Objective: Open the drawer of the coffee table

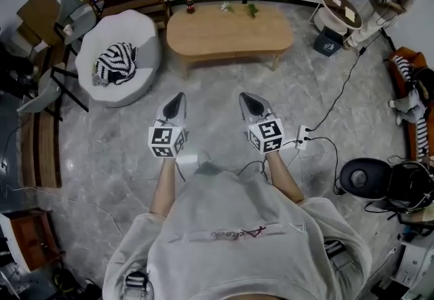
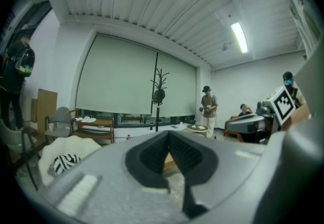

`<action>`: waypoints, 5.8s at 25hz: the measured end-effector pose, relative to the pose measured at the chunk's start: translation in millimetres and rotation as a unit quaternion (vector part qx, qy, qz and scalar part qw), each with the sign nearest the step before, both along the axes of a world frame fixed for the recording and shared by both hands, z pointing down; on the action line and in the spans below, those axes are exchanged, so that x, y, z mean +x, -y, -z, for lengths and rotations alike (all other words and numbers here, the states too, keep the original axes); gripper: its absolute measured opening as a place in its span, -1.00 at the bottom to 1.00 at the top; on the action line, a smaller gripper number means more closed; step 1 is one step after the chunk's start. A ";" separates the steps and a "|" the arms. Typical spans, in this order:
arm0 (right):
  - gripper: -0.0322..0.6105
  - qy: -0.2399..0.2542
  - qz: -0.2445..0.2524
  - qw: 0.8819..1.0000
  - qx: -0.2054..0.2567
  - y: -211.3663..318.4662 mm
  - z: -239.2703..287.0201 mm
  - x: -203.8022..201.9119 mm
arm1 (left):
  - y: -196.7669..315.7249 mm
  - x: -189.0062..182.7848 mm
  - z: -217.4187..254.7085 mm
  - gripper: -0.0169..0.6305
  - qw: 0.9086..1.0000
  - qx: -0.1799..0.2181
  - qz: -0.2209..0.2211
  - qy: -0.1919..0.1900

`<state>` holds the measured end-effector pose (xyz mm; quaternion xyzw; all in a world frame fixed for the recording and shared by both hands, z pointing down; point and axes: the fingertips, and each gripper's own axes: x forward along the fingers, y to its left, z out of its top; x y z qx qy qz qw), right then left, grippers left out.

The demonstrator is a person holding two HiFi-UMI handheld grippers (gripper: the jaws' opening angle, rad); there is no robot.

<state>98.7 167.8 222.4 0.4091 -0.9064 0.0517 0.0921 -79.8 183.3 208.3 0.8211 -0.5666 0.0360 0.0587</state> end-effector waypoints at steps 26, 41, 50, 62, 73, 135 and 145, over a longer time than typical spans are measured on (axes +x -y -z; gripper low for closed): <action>-0.89 -0.012 -0.039 0.999 -0.018 133.1 -18.3 -110.0 | 140.3 -100.4 -33.4 -0.94 0.998 -0.030 -0.035 -0.032; -0.89 0.000 -0.032 0.999 -0.030 200.9 -31.9 -89.3 | 203.0 -74.3 -44.0 -0.94 0.998 -0.045 -0.035 -0.020; -0.89 0.006 -0.023 0.999 -0.035 292.2 -33.9 -54.3 | 293.6 -42.3 -40.9 -0.94 0.998 -0.050 -0.021 -0.010; -0.89 0.027 0.005 0.999 -0.046 401.9 -30.7 -10.2 | 395.5 -1.1 -29.2 -0.94 0.998 -0.055 0.015 0.007; -0.89 0.015 0.020 0.997 -0.075 441.2 -59.2 -27.3 | 428.8 -17.6 -59.6 -0.94 0.996 -0.085 0.031 -0.002; -0.89 -0.022 0.012 0.994 -0.110 563.4 -602.0 -70.1 | 522.4 -132.3 -631.6 -0.94 0.988 -0.147 0.048 -0.003; -0.89 -0.053 0.039 0.995 -0.077 580.2 -720.7 -64.8 | 539.5 -129.6 -753.2 -0.94 0.993 -0.117 0.024 -0.006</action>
